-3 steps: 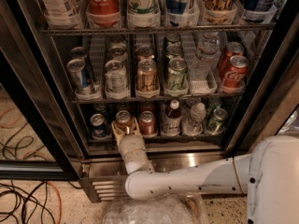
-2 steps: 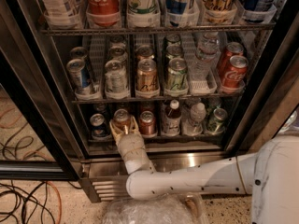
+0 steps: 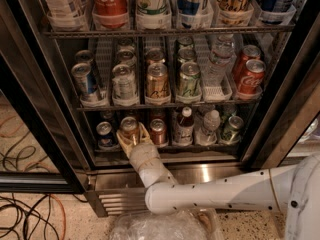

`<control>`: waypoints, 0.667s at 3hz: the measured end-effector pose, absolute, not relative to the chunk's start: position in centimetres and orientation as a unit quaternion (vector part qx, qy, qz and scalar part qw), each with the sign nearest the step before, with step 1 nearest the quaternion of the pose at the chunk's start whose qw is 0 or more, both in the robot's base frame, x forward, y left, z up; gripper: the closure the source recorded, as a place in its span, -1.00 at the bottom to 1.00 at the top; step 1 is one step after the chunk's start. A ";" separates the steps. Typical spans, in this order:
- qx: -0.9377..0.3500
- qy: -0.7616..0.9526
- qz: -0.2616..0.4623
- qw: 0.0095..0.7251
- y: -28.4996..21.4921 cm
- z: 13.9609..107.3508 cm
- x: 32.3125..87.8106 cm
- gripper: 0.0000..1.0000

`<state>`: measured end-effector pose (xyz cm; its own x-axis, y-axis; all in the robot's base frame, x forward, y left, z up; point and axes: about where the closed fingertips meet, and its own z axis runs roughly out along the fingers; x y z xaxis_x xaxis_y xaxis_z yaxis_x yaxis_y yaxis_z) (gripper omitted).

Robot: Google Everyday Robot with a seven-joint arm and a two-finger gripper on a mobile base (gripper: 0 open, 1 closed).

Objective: Pick orange can from bottom shelf of fridge

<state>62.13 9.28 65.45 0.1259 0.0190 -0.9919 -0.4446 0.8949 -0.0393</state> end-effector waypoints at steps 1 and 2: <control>-0.197 0.633 0.183 0.726 8.7 65.5 61.2 1.00; -0.222 0.623 0.209 0.720 8.1 65.4 60.1 1.00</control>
Offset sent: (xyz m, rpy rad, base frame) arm -0.0351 -0.0230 -0.0032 -0.0187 -0.0231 0.2484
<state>60.14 8.06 65.41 0.1370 0.0235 -0.9903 -0.5777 0.8140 -0.0606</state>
